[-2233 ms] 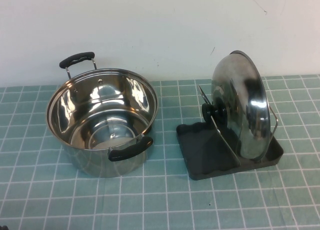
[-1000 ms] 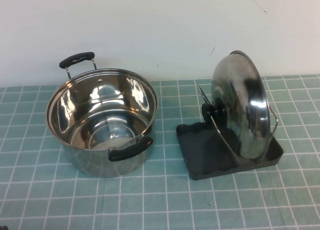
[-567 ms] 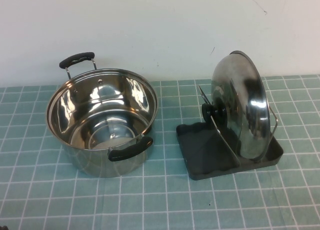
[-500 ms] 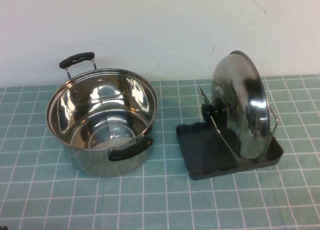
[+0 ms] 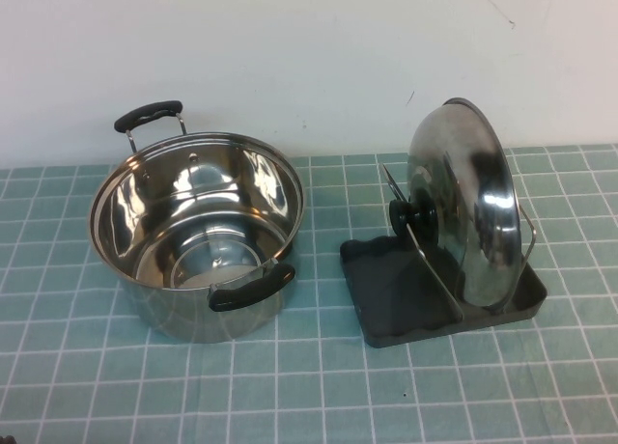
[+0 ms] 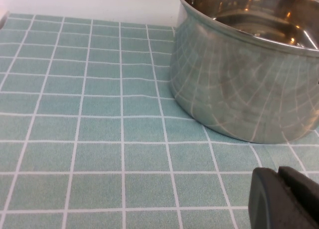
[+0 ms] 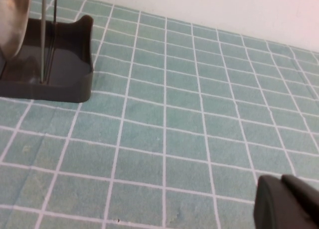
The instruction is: Put pot lid on rack
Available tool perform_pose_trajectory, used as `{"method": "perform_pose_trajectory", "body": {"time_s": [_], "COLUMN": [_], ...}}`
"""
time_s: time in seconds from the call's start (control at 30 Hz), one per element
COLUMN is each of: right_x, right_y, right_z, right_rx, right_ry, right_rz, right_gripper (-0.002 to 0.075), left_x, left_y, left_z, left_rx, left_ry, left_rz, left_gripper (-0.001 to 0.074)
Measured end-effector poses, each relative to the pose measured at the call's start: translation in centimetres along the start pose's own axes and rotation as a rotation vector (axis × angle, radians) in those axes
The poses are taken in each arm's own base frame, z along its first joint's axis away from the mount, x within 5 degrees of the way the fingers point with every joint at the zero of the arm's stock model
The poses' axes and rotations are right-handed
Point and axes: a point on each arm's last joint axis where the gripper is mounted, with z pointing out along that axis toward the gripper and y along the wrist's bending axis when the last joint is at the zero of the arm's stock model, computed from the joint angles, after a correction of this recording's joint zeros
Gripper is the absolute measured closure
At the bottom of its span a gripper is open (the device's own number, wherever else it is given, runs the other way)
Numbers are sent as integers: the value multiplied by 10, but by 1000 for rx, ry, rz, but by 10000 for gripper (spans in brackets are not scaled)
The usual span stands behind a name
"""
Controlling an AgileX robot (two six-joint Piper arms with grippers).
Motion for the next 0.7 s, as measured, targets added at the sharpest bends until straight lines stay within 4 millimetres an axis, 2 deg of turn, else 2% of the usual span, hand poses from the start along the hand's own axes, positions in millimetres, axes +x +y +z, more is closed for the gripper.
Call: {"method": "perform_pose_trajectory", "body": {"time_s": [0.7], "right_x": [0], "right_y": [0], "right_z": [0], "right_rx": [1], "right_ry": [2], "right_rz": [77], "right_gripper": [727], "left_x": [0], "left_y": [0], "left_z": [0], "left_rx": [0], "left_ry": [0], "left_rz": [0], "left_gripper": [737]}}
